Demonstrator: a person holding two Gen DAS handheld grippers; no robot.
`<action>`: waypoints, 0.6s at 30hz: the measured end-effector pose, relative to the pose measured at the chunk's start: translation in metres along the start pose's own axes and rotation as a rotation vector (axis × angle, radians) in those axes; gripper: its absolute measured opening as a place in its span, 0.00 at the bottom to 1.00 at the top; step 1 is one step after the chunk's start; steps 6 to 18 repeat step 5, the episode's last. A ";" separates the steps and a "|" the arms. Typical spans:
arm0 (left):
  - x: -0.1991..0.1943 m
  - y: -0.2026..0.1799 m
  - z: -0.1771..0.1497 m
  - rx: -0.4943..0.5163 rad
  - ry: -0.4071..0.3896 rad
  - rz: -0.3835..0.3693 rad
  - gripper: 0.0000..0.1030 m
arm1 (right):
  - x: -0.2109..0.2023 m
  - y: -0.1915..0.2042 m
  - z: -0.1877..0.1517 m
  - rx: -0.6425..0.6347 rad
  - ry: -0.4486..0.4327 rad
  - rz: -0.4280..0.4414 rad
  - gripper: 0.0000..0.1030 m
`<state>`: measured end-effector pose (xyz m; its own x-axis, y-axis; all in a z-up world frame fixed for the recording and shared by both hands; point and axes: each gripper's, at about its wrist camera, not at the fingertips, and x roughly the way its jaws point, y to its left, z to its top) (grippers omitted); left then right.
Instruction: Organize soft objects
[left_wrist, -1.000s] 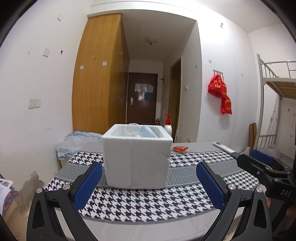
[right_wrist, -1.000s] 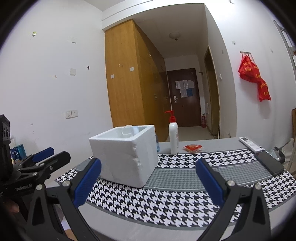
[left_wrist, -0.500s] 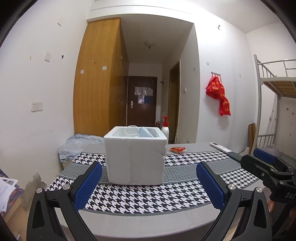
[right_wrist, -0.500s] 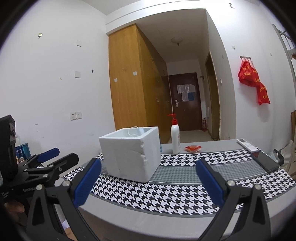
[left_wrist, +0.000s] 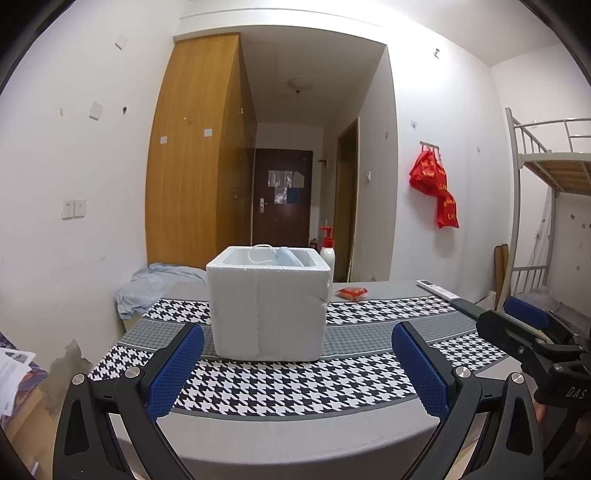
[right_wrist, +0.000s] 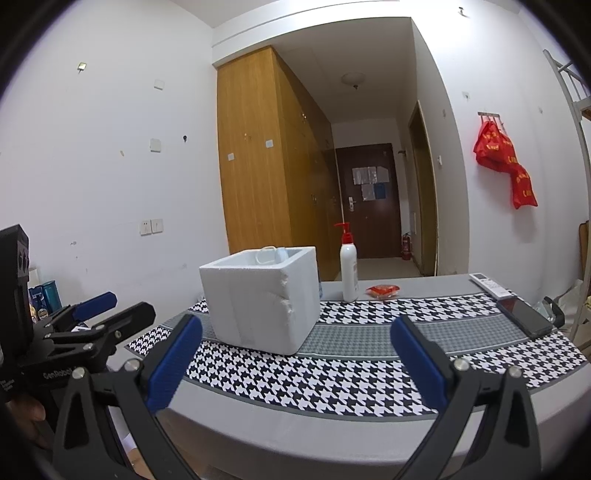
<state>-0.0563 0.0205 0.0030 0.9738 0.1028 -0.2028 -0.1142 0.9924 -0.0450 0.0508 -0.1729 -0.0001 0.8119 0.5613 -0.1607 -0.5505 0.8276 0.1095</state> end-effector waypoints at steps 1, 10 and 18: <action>0.000 0.000 0.000 0.000 -0.002 0.000 0.99 | 0.000 0.000 0.000 -0.001 0.000 0.000 1.00; -0.001 0.001 0.001 0.001 -0.005 0.000 0.99 | 0.000 0.001 0.001 -0.002 0.000 0.002 1.00; -0.001 0.001 0.001 0.001 -0.005 0.000 0.99 | 0.000 0.001 0.001 -0.002 0.000 0.002 1.00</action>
